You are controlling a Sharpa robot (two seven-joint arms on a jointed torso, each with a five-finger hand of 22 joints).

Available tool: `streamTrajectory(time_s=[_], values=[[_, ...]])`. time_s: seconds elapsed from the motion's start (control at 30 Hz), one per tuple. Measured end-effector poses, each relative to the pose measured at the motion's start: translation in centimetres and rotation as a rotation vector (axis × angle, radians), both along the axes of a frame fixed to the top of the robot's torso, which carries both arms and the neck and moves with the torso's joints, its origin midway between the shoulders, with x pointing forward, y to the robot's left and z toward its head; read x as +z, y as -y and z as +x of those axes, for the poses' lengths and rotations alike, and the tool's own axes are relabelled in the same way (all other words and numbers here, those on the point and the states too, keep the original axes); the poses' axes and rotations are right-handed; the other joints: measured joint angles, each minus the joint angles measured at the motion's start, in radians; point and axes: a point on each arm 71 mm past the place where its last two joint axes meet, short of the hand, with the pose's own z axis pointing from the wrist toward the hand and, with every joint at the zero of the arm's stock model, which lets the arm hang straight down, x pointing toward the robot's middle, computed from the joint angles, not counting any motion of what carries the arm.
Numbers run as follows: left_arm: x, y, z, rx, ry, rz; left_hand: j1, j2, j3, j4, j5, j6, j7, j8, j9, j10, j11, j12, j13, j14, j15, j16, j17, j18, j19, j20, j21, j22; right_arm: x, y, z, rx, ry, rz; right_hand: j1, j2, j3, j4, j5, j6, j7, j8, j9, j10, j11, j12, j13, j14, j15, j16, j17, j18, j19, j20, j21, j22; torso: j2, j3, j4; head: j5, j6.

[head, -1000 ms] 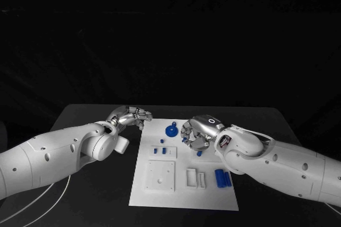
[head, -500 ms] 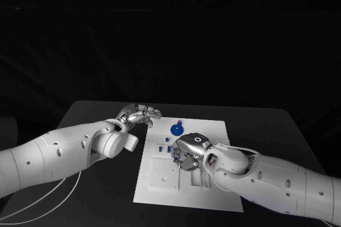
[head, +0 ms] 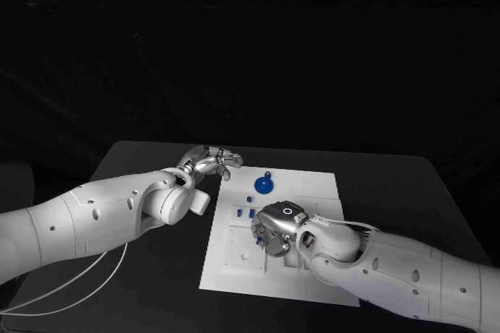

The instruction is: Assemble the parts on the task board

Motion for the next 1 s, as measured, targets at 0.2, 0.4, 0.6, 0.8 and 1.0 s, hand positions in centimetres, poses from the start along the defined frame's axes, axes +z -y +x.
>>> streamTrajectory(time_s=[0.2,0.4,0.6,0.8,1.0], values=[[0.0,0.0,-0.01,0.002,-0.001,-0.002,0.0,0.0,0.0,0.0,0.0,0.0,0.0,0.004,-0.002,0.0,0.0,0.0,0.0,0.0,0.0,0.0,0.005,0.0,0.002,-0.002,0.0,0.0,-0.24,-0.1,-0.04,0.002,-0.002,-0.014,0.0,0.0,-0.003,-0.003,0.0,0.0,0.0,0.0,0.003,0.0,0.0,0.0,0.002,0.0,0.0,0.0,-0.001,0.0,0.0,0.0,0.005,0.0,0.0,0.0007,-0.0004,0.005,-0.002],[0.0,-0.03,-0.01,0.004,-0.002,-0.002,0.0,0.0,0.0,0.0,0.0,0.0,0.0,0.004,-0.002,0.002,-0.002,0.0,0.0,0.0,0.0,0.0,0.005,-0.001,0.006,-0.006,0.0,0.001,-0.29,-0.13,-0.04,0.003,0.0,-0.018,0.0,0.0,-0.003,-0.003,0.0,-0.002,-0.001,-0.001,0.004,-0.001,-0.001,-0.004,0.003,-0.002,-0.002,0.0,-0.001,0.0,0.002,0.001,0.005,0.0,0.0,0.0007,-0.001,0.008,-0.005],[0.0,-0.09,-0.02,0.005,-0.002,-0.003,0.0,0.0,0.0,0.0,0.0,0.0,0.0,0.004,-0.002,0.002,-0.002,0.0,0.0,0.0,0.0,0.0,0.005,-0.002,0.006,-0.006,0.0,0.001,-0.36,-0.21,-0.01,0.005,0.003,-0.023,0.0,0.0,0.0,-0.005,0.0,-0.002,-0.001,-0.001,0.004,-0.001,-0.001,-0.004,0.005,-0.002,-0.002,0.0,-0.001,0.0,0.003,0.0,0.005,0.0,0.0,0.0005,-0.0015,0.009,-0.008],[-0.01,-0.05,-0.02,0.004,-0.003,-0.003,0.0,0.0,0.0,0.0,0.0,0.0,0.0,0.004,-0.003,0.0,-0.004,0.0,0.0,0.0,0.0,0.0,0.006,-0.002,0.007,-0.004,0.0,0.002,-0.74,-0.66,-0.2,0.014,0.005,-0.034,-0.004,0.004,0.0,-0.005,0.0,-0.004,0.0,-0.004,0.003,-0.002,-0.001,-0.004,0.005,-0.002,-0.002,0.001,-0.002,0.0,0.003,0.0,0.009,0.0,0.0,0.0003,-0.0015,0.007,-0.008],[-0.01,0.01,-0.03,0.003,-0.004,-0.004,0.0,0.0,0.0,0.0,0.0,0.0,0.0,0.004,-0.003,0.001,-0.004,0.0,0.0,0.0,0.0,-0.004,0.006,-0.002,0.007,-0.004,0.0,0.002,-0.89,-0.94,-0.13,0.012,0.008,-0.039,-0.004,0.004,0.0,-0.005,0.0,-0.002,0.003,-0.004,0.002,-0.004,0.001,-0.014,0.007,-0.002,-0.002,0.003,-0.005,0.0,0.004,-0.001,0.012,0.0,0.0,-0.0002,-0.0012,0.005,-0.009]])
